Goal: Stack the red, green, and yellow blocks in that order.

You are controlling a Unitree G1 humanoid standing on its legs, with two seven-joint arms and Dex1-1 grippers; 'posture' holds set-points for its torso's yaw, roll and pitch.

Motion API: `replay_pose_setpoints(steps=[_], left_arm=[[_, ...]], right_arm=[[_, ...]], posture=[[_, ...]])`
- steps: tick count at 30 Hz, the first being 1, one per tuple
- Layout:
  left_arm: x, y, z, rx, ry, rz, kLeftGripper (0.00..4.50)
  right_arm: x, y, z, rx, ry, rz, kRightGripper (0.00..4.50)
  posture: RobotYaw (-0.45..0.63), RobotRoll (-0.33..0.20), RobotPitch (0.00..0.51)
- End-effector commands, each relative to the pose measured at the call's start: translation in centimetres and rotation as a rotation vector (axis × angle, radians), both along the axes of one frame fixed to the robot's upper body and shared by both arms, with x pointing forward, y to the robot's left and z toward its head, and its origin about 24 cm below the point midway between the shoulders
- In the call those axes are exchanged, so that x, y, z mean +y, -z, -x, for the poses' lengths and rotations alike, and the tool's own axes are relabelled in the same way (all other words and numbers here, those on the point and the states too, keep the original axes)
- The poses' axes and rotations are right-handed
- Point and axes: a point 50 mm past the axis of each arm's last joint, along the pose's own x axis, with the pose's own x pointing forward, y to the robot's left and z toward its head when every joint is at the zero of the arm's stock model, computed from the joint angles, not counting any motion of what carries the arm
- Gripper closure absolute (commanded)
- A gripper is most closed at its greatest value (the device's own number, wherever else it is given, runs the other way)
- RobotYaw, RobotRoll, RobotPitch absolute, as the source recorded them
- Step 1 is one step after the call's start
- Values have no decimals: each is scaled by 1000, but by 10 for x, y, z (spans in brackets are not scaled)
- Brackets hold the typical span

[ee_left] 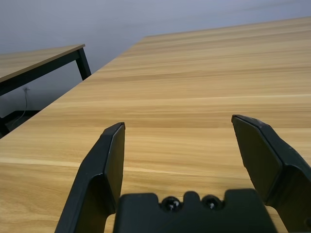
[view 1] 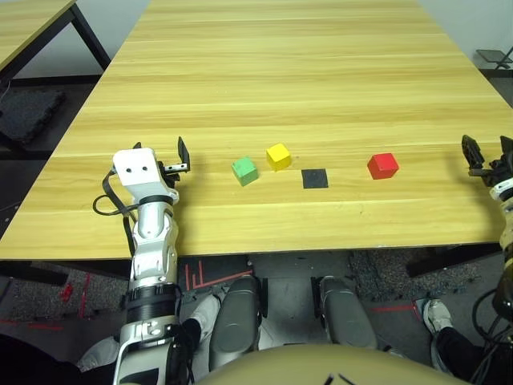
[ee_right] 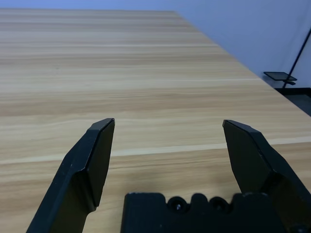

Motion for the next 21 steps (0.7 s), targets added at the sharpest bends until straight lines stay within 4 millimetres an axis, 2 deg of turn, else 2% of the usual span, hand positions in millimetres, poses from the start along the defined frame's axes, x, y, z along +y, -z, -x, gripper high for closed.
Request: replay_pose_setpoints(steps=[1, 2, 5, 9, 11, 13, 17, 21], left_arm=[[9, 12, 2, 67, -38, 25, 34], [9, 14, 3, 74, -34, 30, 34], [3, -3, 3, 28, 22, 34, 34], [-15, -55, -13, -59, 271, 95, 34], [-30, -88, -20, -76, 505, 40, 34], [-41, -102, -20, -33, 680, -4, 34], [-58, -101, -18, 82, 958, -65, 34], [-73, -89, -15, 201, 1156, -136, 34]], right_arm=[[-5, 0, 1, 9, 31, -28, 0], [-6, -3, 0, 7, 35, -29, 0], [-2, -20, -11, 10, -46, 5, 0], [21, -60, -38, 40, -333, 125, 0], [39, -79, -45, 126, -594, 229, 0], [51, -87, -45, 235, -808, 314, 0], [69, -88, -41, 438, -1119, 448, 0], [82, -85, -45, 570, -1227, 576, 0]], posture=[[136, -179, 87], [137, -177, 87], [135, -173, 88], [138, -171, 92], [155, -179, 83], [168, -186, 78], [177, -193, 78], [200, -198, 73]])
